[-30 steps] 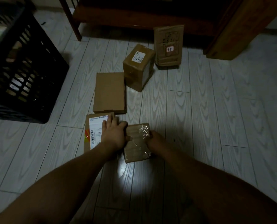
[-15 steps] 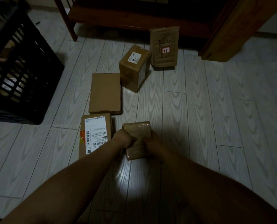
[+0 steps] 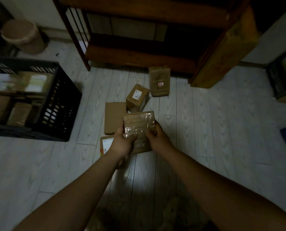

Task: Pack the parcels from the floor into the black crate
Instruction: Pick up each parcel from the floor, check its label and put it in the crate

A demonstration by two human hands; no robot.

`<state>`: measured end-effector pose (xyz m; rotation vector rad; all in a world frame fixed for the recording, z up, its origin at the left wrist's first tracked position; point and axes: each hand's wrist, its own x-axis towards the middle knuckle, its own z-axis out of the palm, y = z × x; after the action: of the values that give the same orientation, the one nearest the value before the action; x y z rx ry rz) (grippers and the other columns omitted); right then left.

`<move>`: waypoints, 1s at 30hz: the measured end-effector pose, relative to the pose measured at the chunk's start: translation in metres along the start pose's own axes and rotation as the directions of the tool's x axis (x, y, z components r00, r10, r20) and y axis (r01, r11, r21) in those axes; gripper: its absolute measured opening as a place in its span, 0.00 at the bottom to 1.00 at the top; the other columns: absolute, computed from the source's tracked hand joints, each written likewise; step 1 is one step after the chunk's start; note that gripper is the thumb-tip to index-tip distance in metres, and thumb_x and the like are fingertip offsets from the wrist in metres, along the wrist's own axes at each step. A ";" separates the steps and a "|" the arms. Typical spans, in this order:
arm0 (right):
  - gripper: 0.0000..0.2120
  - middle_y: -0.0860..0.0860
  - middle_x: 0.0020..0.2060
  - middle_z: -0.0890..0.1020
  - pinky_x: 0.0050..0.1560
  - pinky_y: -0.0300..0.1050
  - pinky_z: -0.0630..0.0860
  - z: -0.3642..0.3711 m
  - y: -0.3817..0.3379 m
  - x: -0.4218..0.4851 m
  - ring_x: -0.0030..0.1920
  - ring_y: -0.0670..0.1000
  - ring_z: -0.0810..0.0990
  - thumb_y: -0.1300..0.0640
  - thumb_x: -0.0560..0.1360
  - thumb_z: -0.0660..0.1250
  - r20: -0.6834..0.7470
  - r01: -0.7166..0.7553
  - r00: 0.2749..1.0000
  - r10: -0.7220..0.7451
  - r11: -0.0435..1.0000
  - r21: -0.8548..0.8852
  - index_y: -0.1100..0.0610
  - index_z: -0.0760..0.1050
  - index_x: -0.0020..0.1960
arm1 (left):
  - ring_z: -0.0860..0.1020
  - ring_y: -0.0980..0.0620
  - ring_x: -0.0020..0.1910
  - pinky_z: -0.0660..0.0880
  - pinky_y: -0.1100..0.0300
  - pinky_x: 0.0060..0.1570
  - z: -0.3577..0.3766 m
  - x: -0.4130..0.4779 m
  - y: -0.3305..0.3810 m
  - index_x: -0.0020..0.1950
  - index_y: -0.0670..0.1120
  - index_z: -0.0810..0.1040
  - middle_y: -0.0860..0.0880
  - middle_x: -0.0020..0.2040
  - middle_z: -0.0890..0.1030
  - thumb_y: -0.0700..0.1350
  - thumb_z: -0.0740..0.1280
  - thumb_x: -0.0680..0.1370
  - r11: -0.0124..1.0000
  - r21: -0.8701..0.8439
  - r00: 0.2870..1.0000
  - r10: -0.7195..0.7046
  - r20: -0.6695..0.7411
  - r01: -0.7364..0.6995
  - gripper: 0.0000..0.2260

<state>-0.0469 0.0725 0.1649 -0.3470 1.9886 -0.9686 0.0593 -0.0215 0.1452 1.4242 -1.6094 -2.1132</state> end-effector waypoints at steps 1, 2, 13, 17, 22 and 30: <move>0.24 0.49 0.63 0.75 0.46 0.40 0.72 -0.008 -0.028 -0.021 0.52 0.47 0.74 0.49 0.80 0.58 0.001 0.027 1.000 -0.027 1.000 0.008 0.44 0.57 0.75 | 0.78 0.48 0.56 0.77 0.52 0.54 -0.005 -0.023 0.032 0.72 0.52 0.62 0.46 0.60 0.78 0.37 0.65 0.77 1.000 0.003 1.000 0.018 0.001 -0.018 0.26; 0.24 0.49 0.64 0.74 0.43 0.37 0.70 -0.017 -0.057 -0.045 0.51 0.45 0.73 0.49 0.81 0.57 0.001 0.049 0.999 -0.049 0.999 0.009 0.44 0.56 0.75 | 0.78 0.48 0.57 0.76 0.49 0.56 -0.011 -0.047 0.063 0.72 0.53 0.62 0.48 0.59 0.78 0.38 0.64 0.77 0.999 0.004 0.999 0.047 0.007 -0.047 0.26; 0.18 0.48 0.55 0.78 0.40 0.35 0.71 -0.064 -0.293 -0.290 0.44 0.41 0.76 0.50 0.82 0.55 -0.054 0.195 0.979 -0.195 0.981 -0.011 0.46 0.62 0.71 | 0.79 0.52 0.54 0.75 0.59 0.41 -0.078 -0.296 0.292 0.66 0.62 0.63 0.54 0.58 0.77 0.43 0.68 0.76 0.995 -0.062 0.996 0.085 0.038 -0.082 0.25; 0.19 0.46 0.60 0.77 0.44 0.38 0.75 -0.068 -0.327 -0.331 0.50 0.43 0.78 0.51 0.80 0.60 -0.055 0.286 0.958 -0.282 0.956 0.072 0.43 0.62 0.70 | 0.80 0.50 0.51 0.79 0.57 0.38 -0.097 -0.336 0.342 0.73 0.59 0.58 0.48 0.60 0.78 0.40 0.68 0.75 0.985 -0.052 0.981 0.170 0.095 -0.165 0.32; 0.43 0.47 0.72 0.62 0.58 0.59 0.76 -0.094 -0.370 -0.356 0.67 0.54 0.70 0.44 0.68 0.73 -0.096 0.342 0.938 -0.333 0.935 0.098 0.30 0.48 0.71 | 0.78 0.48 0.56 0.80 0.54 0.51 -0.133 -0.381 0.397 0.70 0.66 0.62 0.49 0.63 0.73 0.50 0.78 0.64 0.949 0.168 0.958 0.244 0.150 -0.268 0.40; 0.08 0.49 0.51 0.81 0.54 0.54 0.79 -0.074 -0.412 -0.408 0.52 0.51 0.81 0.52 0.77 0.65 -0.001 0.365 0.909 -0.418 0.792 0.490 0.43 0.73 0.55 | 0.74 0.40 0.61 0.74 0.40 0.55 -0.165 -0.439 0.416 0.73 0.60 0.59 0.45 0.69 0.69 0.51 0.71 0.70 0.945 -0.116 0.945 0.285 -0.158 -0.305 0.35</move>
<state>0.0822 0.0678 0.7352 -0.5294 1.5285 -1.6340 0.2478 -0.0517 0.7424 1.1738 -1.4846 -1.8717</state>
